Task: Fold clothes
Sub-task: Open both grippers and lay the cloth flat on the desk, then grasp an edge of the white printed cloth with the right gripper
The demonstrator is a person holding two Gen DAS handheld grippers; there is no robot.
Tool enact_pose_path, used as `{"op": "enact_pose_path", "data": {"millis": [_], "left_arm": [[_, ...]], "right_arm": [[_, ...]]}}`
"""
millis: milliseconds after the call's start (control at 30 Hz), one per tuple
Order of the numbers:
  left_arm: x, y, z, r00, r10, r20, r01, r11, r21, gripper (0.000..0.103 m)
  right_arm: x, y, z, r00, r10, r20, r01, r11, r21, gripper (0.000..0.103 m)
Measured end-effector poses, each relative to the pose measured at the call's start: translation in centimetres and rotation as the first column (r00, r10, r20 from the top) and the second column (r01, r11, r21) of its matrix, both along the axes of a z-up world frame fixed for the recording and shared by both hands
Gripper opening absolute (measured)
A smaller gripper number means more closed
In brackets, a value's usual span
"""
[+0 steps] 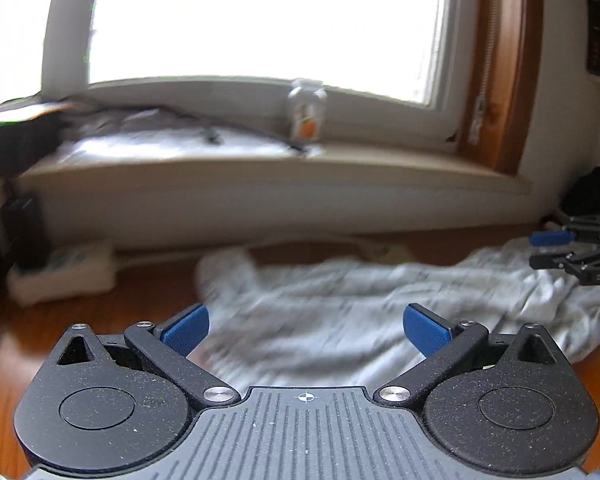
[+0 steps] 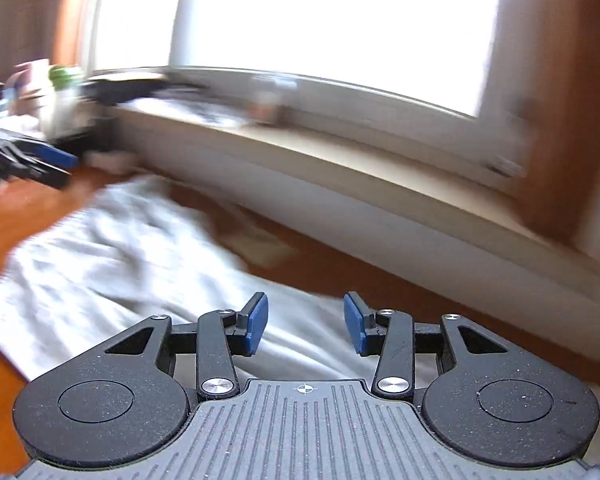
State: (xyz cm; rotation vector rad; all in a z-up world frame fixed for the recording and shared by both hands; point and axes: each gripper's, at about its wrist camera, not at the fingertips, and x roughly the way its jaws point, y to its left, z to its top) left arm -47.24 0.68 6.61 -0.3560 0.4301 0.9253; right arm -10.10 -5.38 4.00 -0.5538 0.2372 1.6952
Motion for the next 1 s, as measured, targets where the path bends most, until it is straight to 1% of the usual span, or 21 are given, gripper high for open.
{"op": "enact_pose_path", "data": {"millis": [100,200,333,433,500,533,633,733,867,900,933,967,1000], "left_arm": [[-1.6,-0.4,-1.4,1.0,0.018,-0.005,-0.018,1.0,-0.021,0.103],[-2.9,-0.2,-2.2,0.999,0.035,0.017,-0.034,0.999,-0.038,0.103],[-4.5,0.5,-2.5,0.996,0.06,0.061,-0.056,0.997,-0.062,0.103],[-4.7,1.1,-2.9,0.996,0.061,0.068,-0.056,0.995,-0.078,0.103],[-4.7,1.3,-3.3,0.996,0.061,0.059,-0.055,0.995,-0.088,0.103],[-4.7,1.4,-3.6,0.996,0.062,0.056,-0.056,0.993,-0.108,0.103],[-5.2,1.6,-3.8,0.993,0.075,0.096,-0.061,0.989,-0.138,0.103],[-5.3,1.6,-3.9,0.991,0.094,0.094,-0.079,0.986,-0.148,0.103],[-5.6,1.7,-4.0,0.989,0.118,0.092,-0.102,0.982,-0.16,0.103],[-5.6,1.7,-4.0,0.988,0.12,0.095,-0.104,0.981,-0.161,0.103],[-5.7,1.7,-4.0,0.988,0.123,0.098,-0.106,0.981,-0.163,0.103],[-5.7,1.7,-4.0,0.987,0.125,0.1,-0.108,0.981,-0.164,0.103],[-5.7,1.7,-4.1,0.987,0.126,0.099,-0.108,0.981,-0.164,0.103]], "right_arm": [[-4.8,1.5,-0.4,0.995,0.101,-0.009,-0.101,0.995,-0.024,0.042],[-9.0,2.8,-1.0,0.98,0.194,-0.039,-0.196,0.979,-0.058,0.042],[-13.4,3.6,-1.7,0.959,0.279,-0.056,-0.284,0.953,-0.108,0.042],[-15.8,4.1,-2.0,0.944,0.322,-0.071,-0.329,0.935,-0.134,0.043],[-16.9,4.3,-2.2,0.933,0.347,-0.097,-0.358,0.921,-0.151,0.044],[-17.4,4.3,-2.3,0.929,0.355,-0.107,-0.369,0.915,-0.162,0.043],[-19.0,4.6,-2.8,0.916,0.376,-0.139,-0.398,0.899,-0.186,0.043],[-20.3,4.9,-3.3,0.916,0.379,-0.133,-0.399,0.895,-0.199,0.043],[-21.3,5.2,-3.5,0.912,0.389,-0.13,-0.408,0.893,-0.192,0.044],[-21.4,5.2,-3.5,0.911,0.392,-0.128,-0.411,0.892,-0.19,0.042],[-21.4,5.2,-3.6,0.91,0.394,-0.131,-0.413,0.891,-0.188,0.029],[-21.2,5.3,-3.4,0.909,0.393,-0.137,-0.413,0.892,-0.182,0.022],[-20.9,5.3,-3.3,0.909,0.391,-0.145,-0.412,0.894,-0.176,0.009]]}}
